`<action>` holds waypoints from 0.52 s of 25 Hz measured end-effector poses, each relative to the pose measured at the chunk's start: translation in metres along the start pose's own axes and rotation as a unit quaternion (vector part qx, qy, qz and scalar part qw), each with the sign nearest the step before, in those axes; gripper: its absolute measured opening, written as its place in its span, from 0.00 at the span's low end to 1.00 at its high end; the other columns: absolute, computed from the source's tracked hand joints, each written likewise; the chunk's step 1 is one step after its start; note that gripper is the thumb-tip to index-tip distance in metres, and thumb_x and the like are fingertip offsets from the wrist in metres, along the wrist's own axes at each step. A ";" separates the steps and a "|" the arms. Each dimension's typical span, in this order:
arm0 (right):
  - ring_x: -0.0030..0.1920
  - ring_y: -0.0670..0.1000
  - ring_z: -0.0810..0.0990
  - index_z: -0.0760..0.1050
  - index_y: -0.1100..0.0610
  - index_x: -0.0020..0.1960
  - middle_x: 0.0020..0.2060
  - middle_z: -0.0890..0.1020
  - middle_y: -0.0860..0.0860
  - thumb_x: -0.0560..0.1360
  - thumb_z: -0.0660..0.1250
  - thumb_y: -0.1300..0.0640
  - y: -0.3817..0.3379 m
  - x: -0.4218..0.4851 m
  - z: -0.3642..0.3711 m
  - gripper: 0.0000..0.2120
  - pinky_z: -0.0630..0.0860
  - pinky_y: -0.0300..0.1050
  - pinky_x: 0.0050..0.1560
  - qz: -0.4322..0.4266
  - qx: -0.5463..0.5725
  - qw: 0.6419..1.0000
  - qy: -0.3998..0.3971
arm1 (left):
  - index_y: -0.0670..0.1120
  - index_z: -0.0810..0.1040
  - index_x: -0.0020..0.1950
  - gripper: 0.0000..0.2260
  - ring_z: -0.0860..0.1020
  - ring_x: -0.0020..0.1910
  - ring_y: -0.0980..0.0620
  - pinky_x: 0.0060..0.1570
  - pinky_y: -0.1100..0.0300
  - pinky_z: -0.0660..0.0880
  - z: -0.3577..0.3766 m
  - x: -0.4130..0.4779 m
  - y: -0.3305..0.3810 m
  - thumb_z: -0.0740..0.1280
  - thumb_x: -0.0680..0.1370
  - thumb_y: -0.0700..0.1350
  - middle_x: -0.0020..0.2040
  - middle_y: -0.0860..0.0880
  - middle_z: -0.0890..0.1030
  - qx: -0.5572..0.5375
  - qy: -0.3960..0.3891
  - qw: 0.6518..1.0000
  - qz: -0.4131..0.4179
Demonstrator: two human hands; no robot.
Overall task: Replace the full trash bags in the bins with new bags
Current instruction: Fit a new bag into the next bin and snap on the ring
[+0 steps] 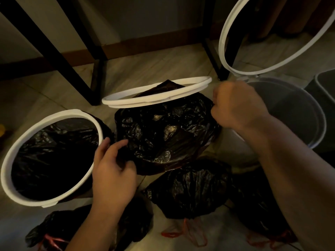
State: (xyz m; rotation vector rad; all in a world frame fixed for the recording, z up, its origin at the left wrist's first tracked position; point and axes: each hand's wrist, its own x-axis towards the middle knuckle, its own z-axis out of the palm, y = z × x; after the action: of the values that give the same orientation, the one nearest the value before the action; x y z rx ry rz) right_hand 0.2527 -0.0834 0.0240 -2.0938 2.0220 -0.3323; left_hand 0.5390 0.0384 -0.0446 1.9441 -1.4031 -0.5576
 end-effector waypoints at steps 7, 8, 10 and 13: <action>0.62 0.60 0.78 0.77 0.63 0.65 0.61 0.78 0.61 0.84 0.64 0.55 -0.014 0.030 0.040 0.15 0.72 0.45 0.60 -0.036 0.139 0.989 -0.016 | 0.45 0.84 0.65 0.14 0.78 0.66 0.38 0.64 0.51 0.73 -0.003 0.101 0.035 0.67 0.80 0.43 0.63 0.39 0.82 0.155 -0.028 0.974 0.163; 0.59 0.59 0.79 0.78 0.61 0.61 0.57 0.80 0.60 0.84 0.63 0.54 -0.013 0.036 0.042 0.12 0.74 0.46 0.58 -0.025 0.162 0.986 -0.005 | 0.46 0.83 0.67 0.15 0.78 0.66 0.38 0.64 0.50 0.74 -0.002 0.115 0.037 0.67 0.81 0.43 0.64 0.40 0.83 0.165 -0.050 0.970 0.173; 0.53 0.56 0.82 0.81 0.56 0.60 0.53 0.84 0.56 0.83 0.64 0.53 -0.013 0.044 0.048 0.11 0.77 0.47 0.55 -0.010 0.208 0.978 0.000 | 0.50 0.80 0.71 0.17 0.77 0.69 0.41 0.68 0.50 0.74 -0.004 0.135 0.037 0.67 0.82 0.44 0.67 0.43 0.82 0.187 -0.094 0.949 0.234; 0.54 0.55 0.82 0.83 0.53 0.61 0.54 0.85 0.54 0.82 0.67 0.51 -0.014 0.052 0.054 0.11 0.79 0.49 0.57 -0.012 0.223 0.975 0.017 | 0.50 0.82 0.69 0.16 0.79 0.67 0.43 0.67 0.50 0.75 -0.003 0.159 0.037 0.67 0.81 0.45 0.66 0.45 0.83 0.192 -0.143 0.915 0.323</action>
State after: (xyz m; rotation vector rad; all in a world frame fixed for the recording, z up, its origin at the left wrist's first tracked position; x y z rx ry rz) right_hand 0.2847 -0.1349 -0.0223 -1.8389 1.7362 -0.7523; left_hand 0.5694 -0.1185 -0.0087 1.5516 -2.3537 -0.2598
